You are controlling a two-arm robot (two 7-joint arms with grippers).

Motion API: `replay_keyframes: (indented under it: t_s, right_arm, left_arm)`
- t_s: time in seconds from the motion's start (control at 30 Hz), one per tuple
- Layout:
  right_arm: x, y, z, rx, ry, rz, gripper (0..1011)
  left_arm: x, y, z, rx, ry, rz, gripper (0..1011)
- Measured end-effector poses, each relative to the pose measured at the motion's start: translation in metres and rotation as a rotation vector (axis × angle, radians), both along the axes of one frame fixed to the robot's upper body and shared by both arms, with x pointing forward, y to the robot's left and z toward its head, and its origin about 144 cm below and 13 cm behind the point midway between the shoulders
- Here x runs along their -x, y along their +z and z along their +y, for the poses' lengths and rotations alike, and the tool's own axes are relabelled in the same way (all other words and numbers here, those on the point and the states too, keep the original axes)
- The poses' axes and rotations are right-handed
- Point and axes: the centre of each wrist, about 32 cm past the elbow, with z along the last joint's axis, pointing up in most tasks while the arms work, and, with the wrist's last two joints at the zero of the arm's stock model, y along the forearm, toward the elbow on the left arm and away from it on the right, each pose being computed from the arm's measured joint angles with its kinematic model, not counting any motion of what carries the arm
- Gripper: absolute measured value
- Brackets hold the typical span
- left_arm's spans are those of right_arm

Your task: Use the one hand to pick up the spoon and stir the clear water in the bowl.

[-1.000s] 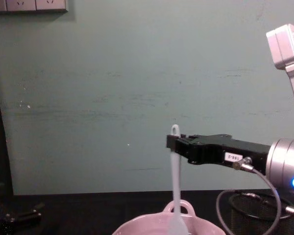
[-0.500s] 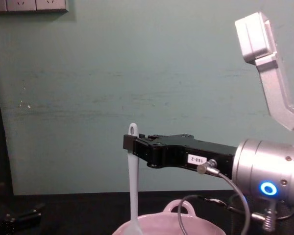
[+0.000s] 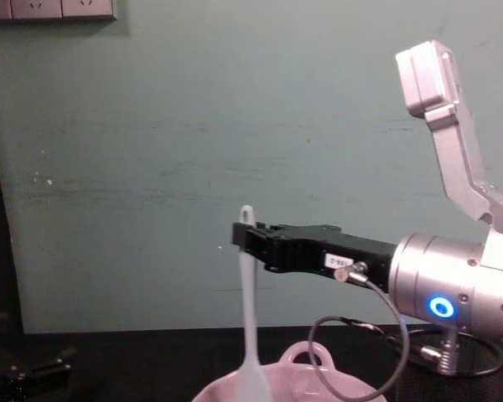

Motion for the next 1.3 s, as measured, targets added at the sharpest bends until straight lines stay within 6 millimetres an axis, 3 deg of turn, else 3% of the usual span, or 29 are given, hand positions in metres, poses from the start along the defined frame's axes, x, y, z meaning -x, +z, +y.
replay_keyframes:
  t_s: [0.23, 0.63, 0.87, 1.0, 1.3]
  right_arm:
    - [-0.004, -0.001, -0.019, 0.014, -0.075, -0.003, 110]
    - [0.011, 0.006, -0.040, 0.061, -0.103, -0.025, 110]
    - [0.022, 0.005, -0.034, 0.077, -0.055, -0.020, 110]
    - [0.030, 0.002, -0.020, 0.074, 0.008, -0.011, 110]
    - [0.027, 0.003, 0.002, 0.055, 0.066, -0.014, 110]
  left_arm:
    - [0.000, 0.000, 0.000, 0.000, 0.000, 0.000, 1011]
    - [0.000, 0.000, 0.000, 0.000, 0.000, 0.000, 1011]
    - [0.000, 0.000, 0.000, 0.000, 0.000, 0.000, 1011]
    - [0.000, 0.000, 0.000, 0.000, 0.000, 0.000, 1011]
    - [0.000, 0.000, 0.000, 0.000, 0.000, 0.000, 1011]
